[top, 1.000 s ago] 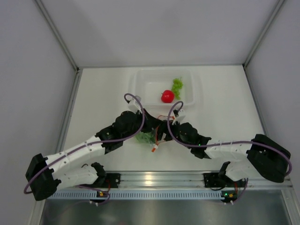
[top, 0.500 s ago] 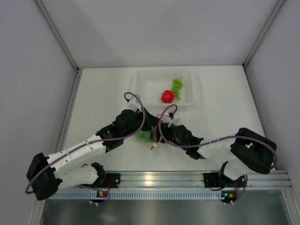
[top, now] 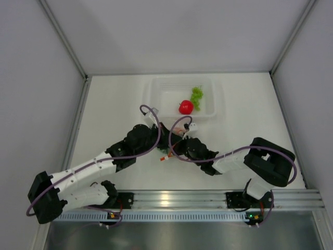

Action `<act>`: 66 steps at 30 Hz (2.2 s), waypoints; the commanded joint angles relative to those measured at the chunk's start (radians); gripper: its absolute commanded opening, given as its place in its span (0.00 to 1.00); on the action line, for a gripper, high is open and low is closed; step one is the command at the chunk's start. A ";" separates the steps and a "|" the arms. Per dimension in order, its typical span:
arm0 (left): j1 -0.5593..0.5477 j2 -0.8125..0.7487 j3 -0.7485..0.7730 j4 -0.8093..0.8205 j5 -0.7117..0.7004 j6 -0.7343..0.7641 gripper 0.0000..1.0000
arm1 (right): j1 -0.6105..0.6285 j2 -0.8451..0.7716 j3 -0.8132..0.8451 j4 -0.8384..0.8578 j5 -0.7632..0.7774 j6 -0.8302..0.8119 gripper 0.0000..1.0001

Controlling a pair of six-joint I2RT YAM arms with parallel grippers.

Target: Open the zip-top bag and remove the fake food

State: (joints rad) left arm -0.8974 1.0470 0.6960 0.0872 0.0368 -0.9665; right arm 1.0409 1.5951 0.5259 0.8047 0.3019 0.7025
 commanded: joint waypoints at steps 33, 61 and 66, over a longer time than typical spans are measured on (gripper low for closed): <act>-0.054 -0.073 -0.154 -0.024 -0.411 0.118 0.00 | 0.056 -0.465 -0.035 -0.614 0.383 0.138 0.00; -0.092 -0.067 -0.128 -0.005 -0.378 0.221 0.00 | 0.149 -0.489 -0.026 -0.495 0.358 -0.018 0.00; -0.188 -0.053 -0.150 0.117 -0.383 0.262 0.00 | 0.153 -0.457 0.066 -0.474 0.310 -0.095 0.00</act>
State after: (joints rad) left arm -1.0348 0.9855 0.5529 0.0620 -0.3813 -0.7540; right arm 1.1767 1.1286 0.4961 0.2596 0.6201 0.6510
